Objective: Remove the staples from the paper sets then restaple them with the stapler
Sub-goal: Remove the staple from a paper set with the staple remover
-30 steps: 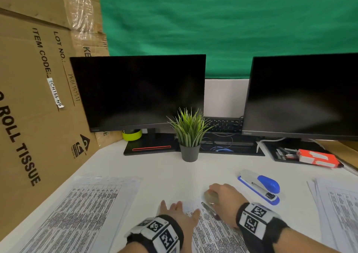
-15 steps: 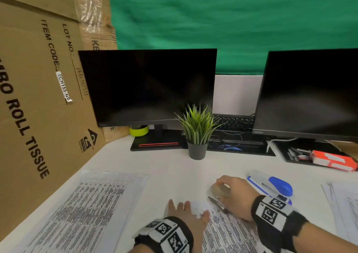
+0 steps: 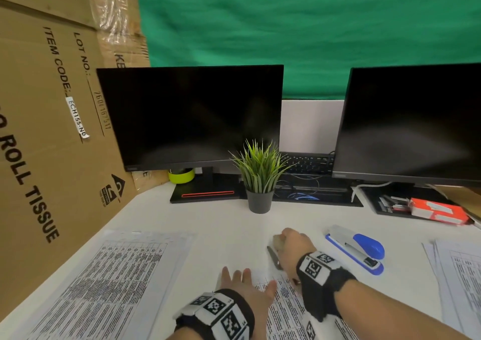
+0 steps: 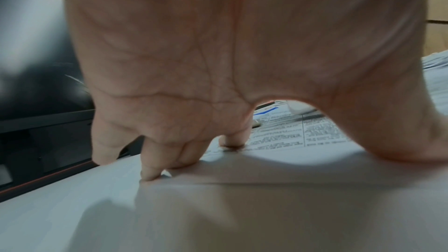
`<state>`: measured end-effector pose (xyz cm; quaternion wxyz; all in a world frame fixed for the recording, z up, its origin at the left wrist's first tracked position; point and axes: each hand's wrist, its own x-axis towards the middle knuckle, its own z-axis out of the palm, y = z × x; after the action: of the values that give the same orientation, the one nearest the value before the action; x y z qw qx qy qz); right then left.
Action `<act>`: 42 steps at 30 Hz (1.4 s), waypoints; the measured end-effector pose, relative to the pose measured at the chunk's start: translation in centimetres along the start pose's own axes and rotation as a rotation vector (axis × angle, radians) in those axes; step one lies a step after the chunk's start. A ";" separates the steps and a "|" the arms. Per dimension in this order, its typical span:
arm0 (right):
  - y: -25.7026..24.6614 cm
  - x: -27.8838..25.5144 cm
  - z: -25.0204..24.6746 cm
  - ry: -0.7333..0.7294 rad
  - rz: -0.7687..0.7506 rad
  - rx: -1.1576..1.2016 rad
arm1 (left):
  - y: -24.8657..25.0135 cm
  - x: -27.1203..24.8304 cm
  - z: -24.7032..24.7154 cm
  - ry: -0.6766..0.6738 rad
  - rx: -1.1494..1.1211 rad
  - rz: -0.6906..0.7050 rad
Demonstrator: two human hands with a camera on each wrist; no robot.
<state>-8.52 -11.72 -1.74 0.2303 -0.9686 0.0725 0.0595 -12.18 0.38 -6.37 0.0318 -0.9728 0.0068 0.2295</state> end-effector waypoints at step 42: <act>7.6 -2.2 -2.3 -0.095 -0.183 -0.133 | 0.6 -2.6 -2.0 -0.040 0.203 0.469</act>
<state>-11.81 -19.27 -2.67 0.1734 -0.9803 -0.0315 0.0887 -13.68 -0.33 -3.46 0.0754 -0.9316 0.2548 0.2480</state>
